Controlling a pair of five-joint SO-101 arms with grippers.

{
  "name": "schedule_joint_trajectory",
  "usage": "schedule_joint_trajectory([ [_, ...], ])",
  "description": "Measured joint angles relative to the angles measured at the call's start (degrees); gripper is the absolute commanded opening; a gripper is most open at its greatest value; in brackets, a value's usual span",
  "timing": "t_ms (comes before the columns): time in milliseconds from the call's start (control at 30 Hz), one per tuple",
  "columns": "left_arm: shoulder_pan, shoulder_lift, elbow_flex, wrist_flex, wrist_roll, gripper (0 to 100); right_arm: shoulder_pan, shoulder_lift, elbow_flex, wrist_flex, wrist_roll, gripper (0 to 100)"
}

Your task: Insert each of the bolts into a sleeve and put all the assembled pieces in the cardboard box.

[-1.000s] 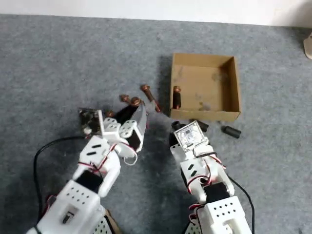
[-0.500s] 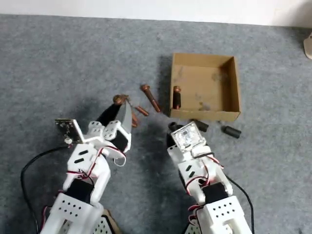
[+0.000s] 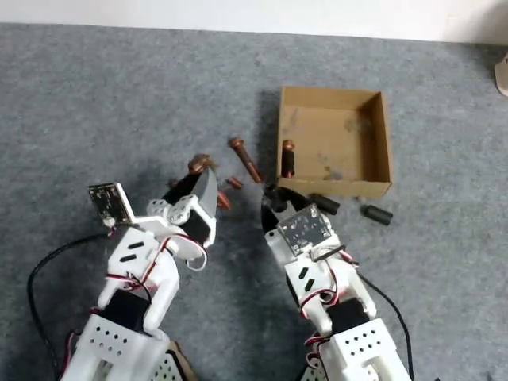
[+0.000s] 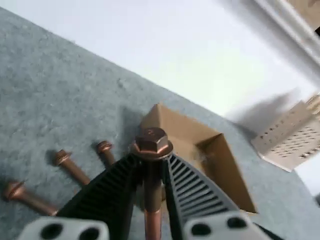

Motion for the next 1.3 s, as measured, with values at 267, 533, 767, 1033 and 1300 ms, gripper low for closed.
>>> schedule_joint_trajectory([
  [267, 1.9, 0.0, -3.3, -2.2, 0.0, 1, -2.1, 0.0, 0.0, -1.5, 0.0, 0.5],
  [533, 3.6, 0.0, -3.3, -2.5, 0.0, 1, -5.3, 0.0, 0.0, -1.8, 0.0, 0.5],
  [767, 3.6, 0.0, -3.3, -2.5, 0.0, 1, -8.8, 0.0, 0.0, -1.8, 0.0, 0.5],
  [1033, 3.2, 0.0, -2.4, -3.9, -0.1, 1, -8.7, 0.0, 0.0, -1.8, 0.0, 0.5],
  [1300, 3.0, 0.0, 5.0, -16.3, -0.3, 1, -8.8, 0.0, 0.0, -1.8, 0.0, 0.5],
])
